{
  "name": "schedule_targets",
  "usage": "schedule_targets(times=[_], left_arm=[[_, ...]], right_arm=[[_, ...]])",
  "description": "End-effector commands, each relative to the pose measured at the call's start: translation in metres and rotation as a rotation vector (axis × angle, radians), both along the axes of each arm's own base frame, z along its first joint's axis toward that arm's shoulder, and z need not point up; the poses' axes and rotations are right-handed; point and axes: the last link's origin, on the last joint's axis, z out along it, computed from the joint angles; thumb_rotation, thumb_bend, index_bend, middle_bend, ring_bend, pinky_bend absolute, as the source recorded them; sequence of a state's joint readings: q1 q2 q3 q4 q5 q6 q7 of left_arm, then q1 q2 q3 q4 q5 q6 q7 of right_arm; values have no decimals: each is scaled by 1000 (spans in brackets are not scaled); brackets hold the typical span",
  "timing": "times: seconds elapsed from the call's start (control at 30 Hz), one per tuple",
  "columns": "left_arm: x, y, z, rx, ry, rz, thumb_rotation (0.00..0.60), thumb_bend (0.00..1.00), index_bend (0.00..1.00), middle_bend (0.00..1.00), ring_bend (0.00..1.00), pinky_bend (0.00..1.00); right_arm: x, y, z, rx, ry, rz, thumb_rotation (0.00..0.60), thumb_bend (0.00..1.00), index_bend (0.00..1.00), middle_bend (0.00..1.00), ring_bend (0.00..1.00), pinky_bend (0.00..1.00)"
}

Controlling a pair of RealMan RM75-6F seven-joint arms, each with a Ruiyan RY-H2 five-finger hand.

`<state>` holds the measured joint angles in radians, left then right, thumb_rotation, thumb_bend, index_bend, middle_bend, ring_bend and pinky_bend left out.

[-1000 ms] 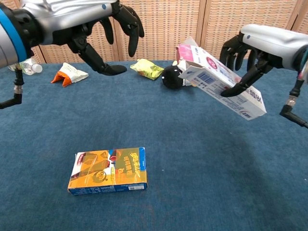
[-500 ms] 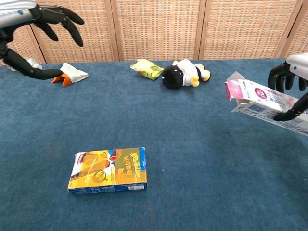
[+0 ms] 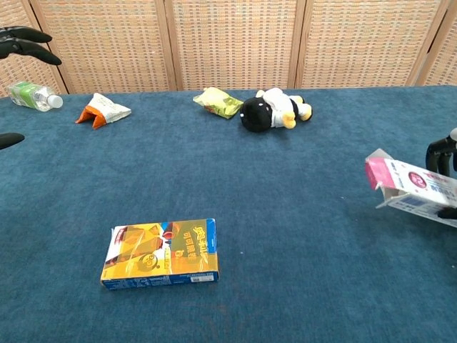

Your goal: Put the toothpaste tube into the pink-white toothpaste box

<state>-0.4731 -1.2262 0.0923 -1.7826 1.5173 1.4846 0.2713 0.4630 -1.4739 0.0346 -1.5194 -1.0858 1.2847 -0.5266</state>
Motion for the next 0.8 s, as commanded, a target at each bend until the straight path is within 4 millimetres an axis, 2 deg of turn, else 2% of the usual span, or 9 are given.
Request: schedule_targets(times=[0.03, 0.1, 0.17, 0.2, 0.3, 0.5, 0.6, 0.8], left_arm=[[-8, -8, -2, 12, -40, 20, 600, 322, 135, 0, 0, 0], [-12, -11, -1, 26, -51, 27, 600, 323, 135, 0, 0, 0], [-15, -14, -2, 32, -59, 32, 600, 323, 134, 0, 0, 0], [-16, -14, -2, 33, -59, 35, 600, 323, 133, 0, 0, 0], [-21, -17, 0, 45, -66, 50, 600, 323, 114, 0, 0, 0], [-34, -27, -1, 55, -48, 99, 600, 322, 13, 0, 0, 0], [-46, -35, -3, 49, 0, 144, 600, 323, 0, 0, 0, 0], [-63, -43, 3, 71, 42, 192, 600, 323, 0, 0, 0, 0]], right_arm=[[-8, 5, -8, 38, -9, -28, 600, 0, 462, 275, 200, 288], [-11, 7, -12, 60, -13, -41, 600, 0, 309, 98, 46, 160], [-12, 7, -13, 78, -21, -44, 600, 0, 195, 13, 0, 55], [-12, 8, -13, 81, -25, -45, 600, 0, 139, 0, 0, 17], [-10, 8, -11, 80, -56, -35, 600, 0, 58, 0, 0, 0], [-6, 12, 2, 27, -112, 14, 600, 0, 0, 0, 0, 0], [-9, 20, 12, -12, -113, 70, 600, 0, 0, 0, 0, 0], [-24, 48, 41, -115, -104, 182, 600, 0, 0, 0, 0, 0]])
